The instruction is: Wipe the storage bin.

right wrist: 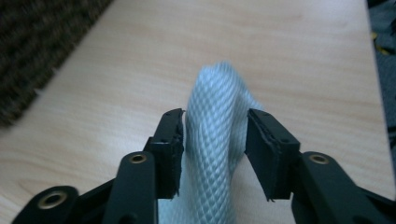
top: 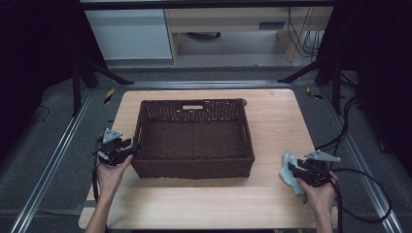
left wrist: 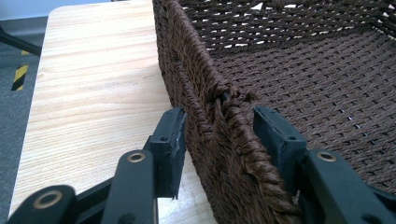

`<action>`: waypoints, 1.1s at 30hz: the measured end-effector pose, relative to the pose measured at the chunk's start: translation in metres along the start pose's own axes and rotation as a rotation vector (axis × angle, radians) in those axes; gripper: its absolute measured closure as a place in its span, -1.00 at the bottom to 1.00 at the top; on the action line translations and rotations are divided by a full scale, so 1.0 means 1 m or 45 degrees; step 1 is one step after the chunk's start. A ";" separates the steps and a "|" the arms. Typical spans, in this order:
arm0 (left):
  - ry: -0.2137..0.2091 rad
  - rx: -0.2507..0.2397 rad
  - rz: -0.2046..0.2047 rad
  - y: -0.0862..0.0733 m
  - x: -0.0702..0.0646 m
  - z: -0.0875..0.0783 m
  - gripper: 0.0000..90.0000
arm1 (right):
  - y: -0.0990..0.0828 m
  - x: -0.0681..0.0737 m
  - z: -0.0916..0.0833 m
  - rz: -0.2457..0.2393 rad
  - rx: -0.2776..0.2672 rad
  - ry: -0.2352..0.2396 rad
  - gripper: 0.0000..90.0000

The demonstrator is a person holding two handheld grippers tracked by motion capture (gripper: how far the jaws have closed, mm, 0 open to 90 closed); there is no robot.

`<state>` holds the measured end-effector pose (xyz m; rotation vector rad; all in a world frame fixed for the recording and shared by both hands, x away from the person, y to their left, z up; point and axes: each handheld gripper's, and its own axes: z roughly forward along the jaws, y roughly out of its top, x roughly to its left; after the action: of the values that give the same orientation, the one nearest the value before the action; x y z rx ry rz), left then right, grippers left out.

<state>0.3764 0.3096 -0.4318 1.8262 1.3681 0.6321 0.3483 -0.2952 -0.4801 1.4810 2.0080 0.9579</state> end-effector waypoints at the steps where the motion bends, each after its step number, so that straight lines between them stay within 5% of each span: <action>1: 0.013 0.003 0.002 0.000 0.000 0.000 0.15 | 0.002 0.001 -0.002 -0.004 -0.018 -0.004 0.21; 7: 0.019 0.003 0.015 0.001 0.000 0.000 0.11 | 0.016 0.006 -0.012 -0.025 -0.120 -0.008 0.16; 17: -0.013 -0.031 0.003 -0.001 0.002 0.001 0.10 | 0.049 0.033 -0.028 -0.105 -0.264 0.121 0.17; 25: 0.011 -0.045 0.013 -0.001 0.000 0.000 0.13 | 0.073 0.056 -0.022 -0.149 -0.285 0.221 0.18; 33: -0.073 -0.033 -0.023 -0.001 0.000 0.000 0.47 | 0.101 0.080 -0.005 -0.148 -0.324 0.328 0.25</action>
<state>0.3759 0.3095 -0.4321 1.7960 1.3313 0.5806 0.3831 -0.2031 -0.3969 1.1401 2.0280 1.3543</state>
